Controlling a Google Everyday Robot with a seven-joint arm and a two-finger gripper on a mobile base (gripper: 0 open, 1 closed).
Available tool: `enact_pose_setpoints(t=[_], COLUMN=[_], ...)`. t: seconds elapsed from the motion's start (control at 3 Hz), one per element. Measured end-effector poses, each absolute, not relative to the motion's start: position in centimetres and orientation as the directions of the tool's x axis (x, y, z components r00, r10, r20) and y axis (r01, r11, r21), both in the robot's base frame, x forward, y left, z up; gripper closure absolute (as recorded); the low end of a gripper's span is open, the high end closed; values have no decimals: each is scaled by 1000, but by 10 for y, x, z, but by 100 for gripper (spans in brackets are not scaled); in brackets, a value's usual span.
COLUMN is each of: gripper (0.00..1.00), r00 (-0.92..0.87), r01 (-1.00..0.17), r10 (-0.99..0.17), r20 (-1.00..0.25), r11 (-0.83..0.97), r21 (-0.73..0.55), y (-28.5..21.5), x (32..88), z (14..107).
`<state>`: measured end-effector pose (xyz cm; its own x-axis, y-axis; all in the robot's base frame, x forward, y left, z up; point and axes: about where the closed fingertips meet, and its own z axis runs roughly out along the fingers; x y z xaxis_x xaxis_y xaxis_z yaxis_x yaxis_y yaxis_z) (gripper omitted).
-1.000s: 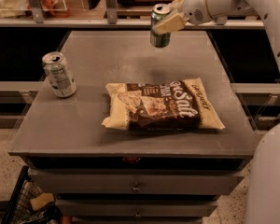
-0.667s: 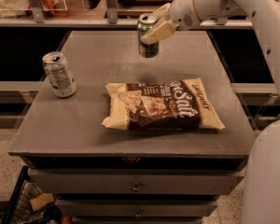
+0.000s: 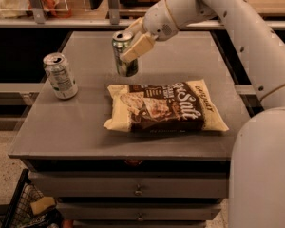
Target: Move green can near 7up can
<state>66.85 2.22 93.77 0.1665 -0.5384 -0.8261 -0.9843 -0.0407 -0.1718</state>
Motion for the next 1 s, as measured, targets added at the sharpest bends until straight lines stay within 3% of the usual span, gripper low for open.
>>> enact_pose_setpoints(t=[1.0], gripper=[100], r00=[224], r01=[-965], r10=[-453], r20=[-863], r11=[-225], r21=[-133], y=[94], x=[648], z=[928])
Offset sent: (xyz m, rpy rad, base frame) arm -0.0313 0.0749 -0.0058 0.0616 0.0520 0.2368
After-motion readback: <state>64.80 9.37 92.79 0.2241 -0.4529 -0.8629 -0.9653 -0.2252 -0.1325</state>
